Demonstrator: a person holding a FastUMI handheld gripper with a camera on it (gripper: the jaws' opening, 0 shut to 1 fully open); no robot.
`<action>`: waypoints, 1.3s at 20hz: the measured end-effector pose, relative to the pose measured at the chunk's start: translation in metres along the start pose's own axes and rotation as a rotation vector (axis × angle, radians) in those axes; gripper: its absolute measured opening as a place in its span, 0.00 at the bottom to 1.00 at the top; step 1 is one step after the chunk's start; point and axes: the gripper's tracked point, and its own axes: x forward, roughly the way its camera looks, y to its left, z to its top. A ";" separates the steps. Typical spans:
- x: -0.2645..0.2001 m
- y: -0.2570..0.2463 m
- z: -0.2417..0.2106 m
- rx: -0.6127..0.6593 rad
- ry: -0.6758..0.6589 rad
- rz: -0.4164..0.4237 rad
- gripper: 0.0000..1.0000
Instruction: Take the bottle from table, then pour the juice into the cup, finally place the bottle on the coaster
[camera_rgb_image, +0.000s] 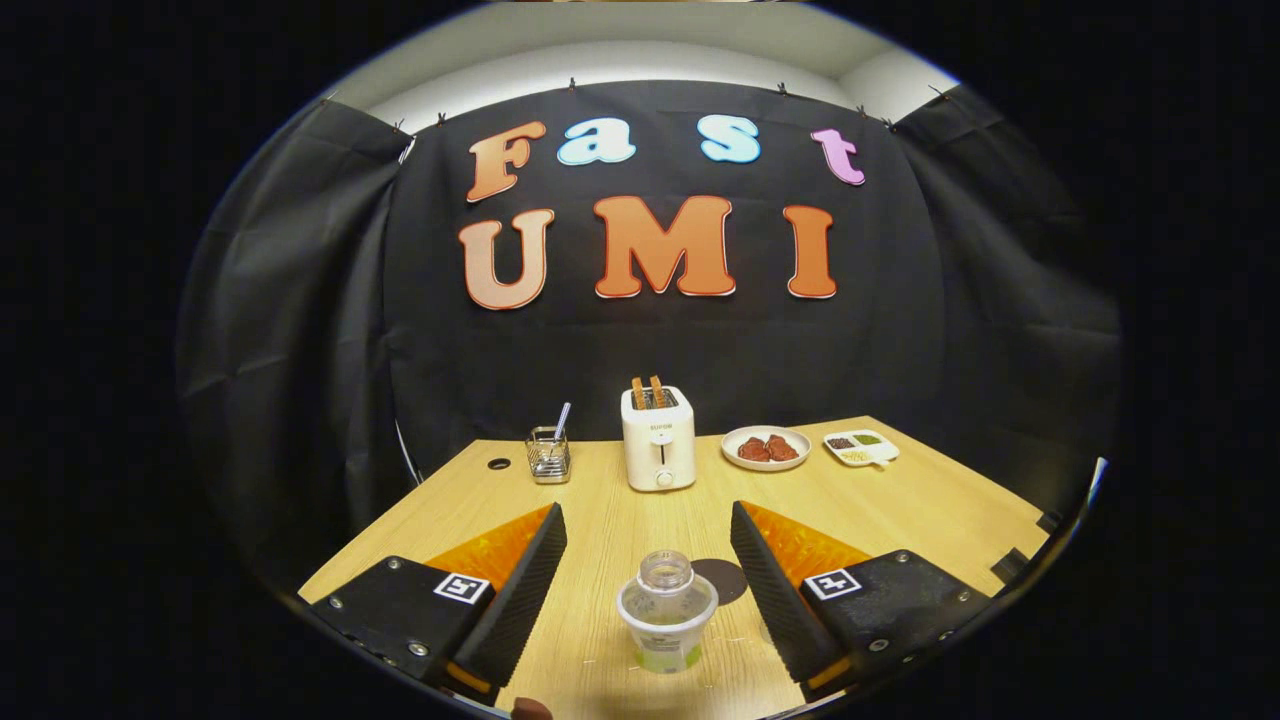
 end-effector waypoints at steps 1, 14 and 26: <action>0.002 -0.002 -0.007 -0.006 0.009 -0.002 0.98; 0.021 -0.004 -0.086 -0.013 0.112 -0.019 0.99; 0.043 -0.010 -0.141 -0.026 0.164 -0.046 0.68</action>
